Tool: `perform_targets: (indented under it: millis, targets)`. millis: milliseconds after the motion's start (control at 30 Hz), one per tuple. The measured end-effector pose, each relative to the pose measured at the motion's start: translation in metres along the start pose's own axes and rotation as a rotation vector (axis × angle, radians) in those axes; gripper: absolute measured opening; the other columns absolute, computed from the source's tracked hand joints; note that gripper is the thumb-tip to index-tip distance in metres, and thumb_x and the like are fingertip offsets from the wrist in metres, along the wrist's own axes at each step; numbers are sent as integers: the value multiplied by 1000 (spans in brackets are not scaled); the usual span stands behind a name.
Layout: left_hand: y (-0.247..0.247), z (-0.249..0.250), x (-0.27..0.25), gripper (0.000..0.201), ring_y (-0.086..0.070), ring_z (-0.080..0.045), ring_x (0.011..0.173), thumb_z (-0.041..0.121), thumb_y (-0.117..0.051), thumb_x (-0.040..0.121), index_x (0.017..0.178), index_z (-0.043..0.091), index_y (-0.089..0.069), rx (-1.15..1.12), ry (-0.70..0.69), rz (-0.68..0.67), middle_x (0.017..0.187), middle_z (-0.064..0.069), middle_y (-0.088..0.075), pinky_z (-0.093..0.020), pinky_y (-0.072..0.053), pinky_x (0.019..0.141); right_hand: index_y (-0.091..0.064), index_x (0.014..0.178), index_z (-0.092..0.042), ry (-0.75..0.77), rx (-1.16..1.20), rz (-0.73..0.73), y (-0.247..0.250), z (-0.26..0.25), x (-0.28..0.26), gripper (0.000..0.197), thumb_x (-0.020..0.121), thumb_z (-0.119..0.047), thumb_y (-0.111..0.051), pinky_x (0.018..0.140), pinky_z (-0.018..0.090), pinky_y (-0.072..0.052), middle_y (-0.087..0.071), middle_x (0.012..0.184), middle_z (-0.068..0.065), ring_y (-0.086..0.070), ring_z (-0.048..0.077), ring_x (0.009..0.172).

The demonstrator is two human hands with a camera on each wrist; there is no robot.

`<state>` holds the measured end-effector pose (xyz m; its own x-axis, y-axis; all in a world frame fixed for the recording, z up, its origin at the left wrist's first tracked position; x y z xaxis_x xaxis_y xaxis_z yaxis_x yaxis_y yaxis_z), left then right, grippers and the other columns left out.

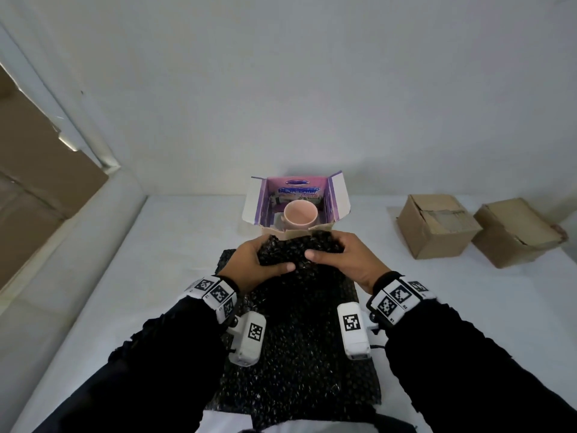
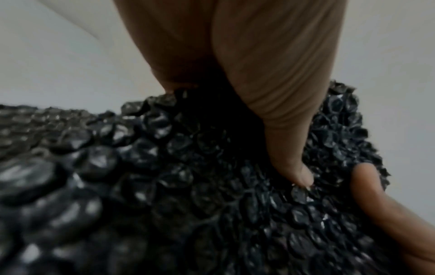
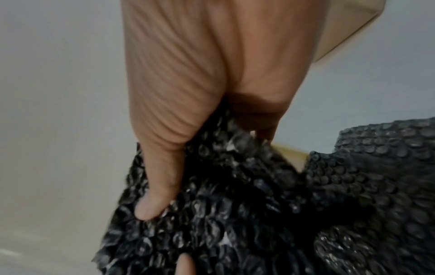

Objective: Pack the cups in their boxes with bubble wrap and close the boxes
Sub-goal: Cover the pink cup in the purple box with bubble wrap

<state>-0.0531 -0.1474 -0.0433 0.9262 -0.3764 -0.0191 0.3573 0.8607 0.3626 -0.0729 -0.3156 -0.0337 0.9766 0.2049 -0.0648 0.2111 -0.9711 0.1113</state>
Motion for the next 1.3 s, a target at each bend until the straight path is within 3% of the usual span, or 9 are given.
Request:
perform_targets:
  millis: [167, 233, 367, 567, 767, 933, 1067, 1200, 1300]
  targets:
    - [5, 26, 19, 9, -61, -12, 80, 36, -58, 93, 89, 28, -61, 427, -94, -21, 83, 6, -64, -32, -47, 76, -65, 90, -24, 5, 18, 52, 23, -12, 20, 18, 81, -14, -76, 86, 35, -52, -71, 90, 0, -67, 19, 89]
    - [7, 35, 29, 11, -61, -20, 80, 28, -51, 97, 107, 26, -56, 536, -114, -2, 85, -1, -65, -31, -44, 73, -56, 100, -30, 70, -125, -11, 22, -27, 25, 27, 86, -11, -70, 84, 27, -49, -64, 97, -9, -62, 13, 94]
    - [14, 53, 43, 39, -62, -20, 79, 7, -46, 88, 120, 30, -45, 438, -158, 41, 89, -3, -66, -29, -48, 73, -43, 125, -40, 156, -387, -178, 16, -46, 34, 47, 93, -8, -58, 93, 13, -43, -55, 119, -18, -55, -2, 108]
    - [10, 67, 61, 31, -53, -19, 85, 14, -39, 71, 93, 11, -62, 441, -124, 125, 91, -2, -61, -27, -42, 75, -50, 92, -32, 152, -529, -241, 18, -57, 45, 23, 90, -16, -66, 66, 7, -35, -52, 83, -23, -51, -19, 73]
    - [11, 77, 69, 41, -53, -16, 80, 44, -41, 79, 83, 9, -61, 366, -212, 148, 84, -4, -59, -22, -40, 73, -55, 127, -27, 219, -997, -148, 25, -62, 70, 42, 88, -15, -59, 77, 26, -39, -65, 120, 4, -59, 26, 109]
    - [27, 66, 99, 10, -53, -13, 81, 19, -65, 78, 87, 18, -60, 485, -134, 126, 91, 0, -58, -5, -36, 70, -43, 116, -12, 87, -809, -42, 39, -61, 113, 22, 94, -11, -45, 70, 35, -40, -60, 93, 13, -57, 31, 86]
    - [53, 61, 123, 35, -59, -16, 69, -7, -59, 72, 75, 27, -65, 453, -97, 213, 78, 2, -65, -24, -48, 67, -35, 106, -21, 24, -500, -49, 34, -60, 139, 25, 89, -10, -50, 69, 33, -41, -51, 88, 3, -53, 24, 82]
    - [63, 66, 147, 21, -60, -20, 90, 12, -59, 78, 95, 12, -71, 564, -238, 292, 100, -5, -64, -27, -46, 84, -45, 97, -22, -108, -72, -10, 38, -56, 161, 30, 68, -27, -50, 77, 34, -42, -51, 92, 6, -51, 21, 86]
    - [62, 46, 163, 39, -56, -26, 102, 24, -45, 86, 113, 7, -66, 640, -236, 264, 119, -9, -56, -36, -48, 90, -59, 88, -30, -58, -222, 155, 59, -54, 182, 31, 66, -16, -42, 95, 42, -45, -61, 105, 7, -54, 28, 101]
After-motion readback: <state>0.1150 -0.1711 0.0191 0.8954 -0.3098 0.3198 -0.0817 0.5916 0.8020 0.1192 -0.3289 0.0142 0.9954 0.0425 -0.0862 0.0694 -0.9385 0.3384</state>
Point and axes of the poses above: each hand's wrist, its own x-axis towards the middle knuckle, its own y-axis out of the back of the hand, z = x × y, the point moved 10 cm from there along x, towards the middle knuckle
